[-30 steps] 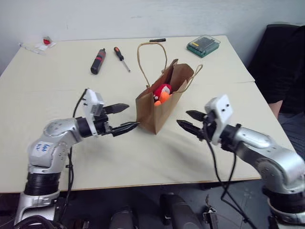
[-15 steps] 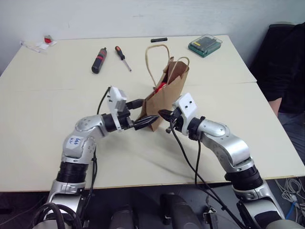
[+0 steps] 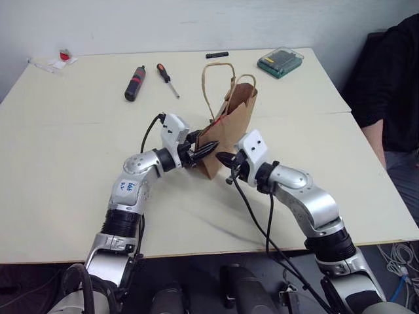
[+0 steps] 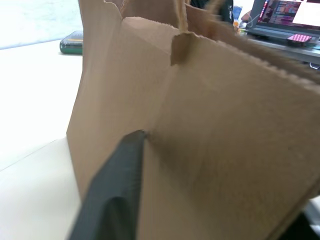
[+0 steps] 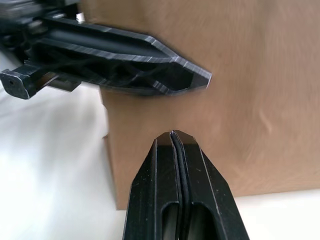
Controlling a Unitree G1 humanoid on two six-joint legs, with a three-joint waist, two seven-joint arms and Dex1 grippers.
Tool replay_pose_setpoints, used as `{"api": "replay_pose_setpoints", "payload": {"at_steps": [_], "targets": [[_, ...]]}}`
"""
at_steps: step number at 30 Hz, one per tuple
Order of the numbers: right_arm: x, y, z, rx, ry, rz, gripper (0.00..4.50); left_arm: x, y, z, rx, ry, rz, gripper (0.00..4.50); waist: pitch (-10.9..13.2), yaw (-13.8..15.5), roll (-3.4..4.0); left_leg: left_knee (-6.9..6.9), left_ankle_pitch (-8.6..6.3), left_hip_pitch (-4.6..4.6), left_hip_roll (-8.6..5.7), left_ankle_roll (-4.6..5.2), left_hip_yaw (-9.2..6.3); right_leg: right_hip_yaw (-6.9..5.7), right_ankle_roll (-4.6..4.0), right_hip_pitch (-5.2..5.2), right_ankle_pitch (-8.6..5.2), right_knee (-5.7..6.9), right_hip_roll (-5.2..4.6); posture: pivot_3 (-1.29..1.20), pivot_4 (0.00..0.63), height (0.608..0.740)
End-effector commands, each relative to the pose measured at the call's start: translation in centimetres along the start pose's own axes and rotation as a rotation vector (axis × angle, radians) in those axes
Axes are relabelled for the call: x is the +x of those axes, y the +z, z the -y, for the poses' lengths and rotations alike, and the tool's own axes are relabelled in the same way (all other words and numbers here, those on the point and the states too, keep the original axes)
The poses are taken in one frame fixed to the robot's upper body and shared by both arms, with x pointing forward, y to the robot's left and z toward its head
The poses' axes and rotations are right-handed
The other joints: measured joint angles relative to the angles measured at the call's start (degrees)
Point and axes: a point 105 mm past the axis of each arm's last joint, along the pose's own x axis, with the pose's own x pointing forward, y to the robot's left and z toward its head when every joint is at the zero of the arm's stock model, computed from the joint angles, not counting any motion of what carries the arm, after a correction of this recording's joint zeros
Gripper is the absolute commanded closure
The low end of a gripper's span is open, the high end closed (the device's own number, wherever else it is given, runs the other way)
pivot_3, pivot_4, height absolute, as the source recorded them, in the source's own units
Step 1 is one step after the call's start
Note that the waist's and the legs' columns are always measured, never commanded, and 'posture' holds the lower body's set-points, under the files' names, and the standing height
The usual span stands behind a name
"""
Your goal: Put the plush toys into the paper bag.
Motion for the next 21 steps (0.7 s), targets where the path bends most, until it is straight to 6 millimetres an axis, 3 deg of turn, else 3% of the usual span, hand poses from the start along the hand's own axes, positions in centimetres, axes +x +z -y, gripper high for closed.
{"api": "replay_pose_setpoints", "payload": {"at_steps": [1,4,7,9,11,15,21], "targets": [[-1.7,1.6,0.6,-0.025,-0.023,0.060,4.50,0.3,1.5,0.0,0.043,-0.046,0.056,3.57,0.0,0.1,0.00,0.00,0.00,-0.02,-0.01,0.00,0.00,0.00,0.00,0.00,0.00,-0.02,0.00,0.00,0.150,0.740],[-5.2,1.9,0.5,-0.028,-0.007,0.052,4.50,-0.5,2.6,-0.1,0.007,-0.145,0.106,4.48,0.0,0.5,0.01,0.00,0.00,-0.02,-0.01,0.00,0.01,-0.01,0.00,0.00,0.00,-0.04,0.00,0.00,0.150,0.740],[-9.3,2.9,-0.4,-0.037,0.043,0.046,4.50,-1.3,3.4,0.6,-0.018,-0.324,0.108,4.49,0.0,0.5,0.00,-0.02,0.00,-0.13,-0.01,0.00,-0.06,-0.07,0.01,-0.05,0.00,-0.11,0.02,0.00,0.150,0.740],[-13.4,3.6,-0.9,-0.027,0.072,0.025,4.50,-1.7,3.7,1.2,-0.007,-0.458,0.075,4.49,0.0,0.8,0.01,-0.02,0.00,-0.15,-0.01,0.00,-0.07,-0.09,0.01,-0.07,0.00,-0.11,0.04,0.00,0.150,0.740],[-17.0,3.9,-1.3,-0.018,0.087,-0.024,4.12,-1.6,3.9,1.6,0.055,-0.558,0.054,4.50,0.0,1.4,0.02,-0.02,-0.01,-0.10,-0.03,-0.01,-0.15,-0.11,0.01,0.07,0.00,-0.20,0.11,0.00,0.150,0.740],[-21.4,3.9,-1.3,0.016,0.024,-0.101,2.88,-1.4,2.9,3.0,0.071,-0.761,-0.035,4.50,0.0,1.5,-0.11,-0.07,-0.06,0.47,-0.02,-0.02,-0.40,-0.15,0.07,0.89,0.02,-0.59,0.32,0.00,0.150,0.740],[-22.9,3.7,-1.2,0.025,-0.055,-0.129,0.83,-1.1,1.4,3.9,0.109,-0.895,-0.113,4.50,0.1,1.1,-0.27,-0.05,-0.15,0.42,-0.02,0.11,-0.41,0.03,0.19,1.00,0.09,-0.62,0.32,0.00,0.150,0.740]]}}
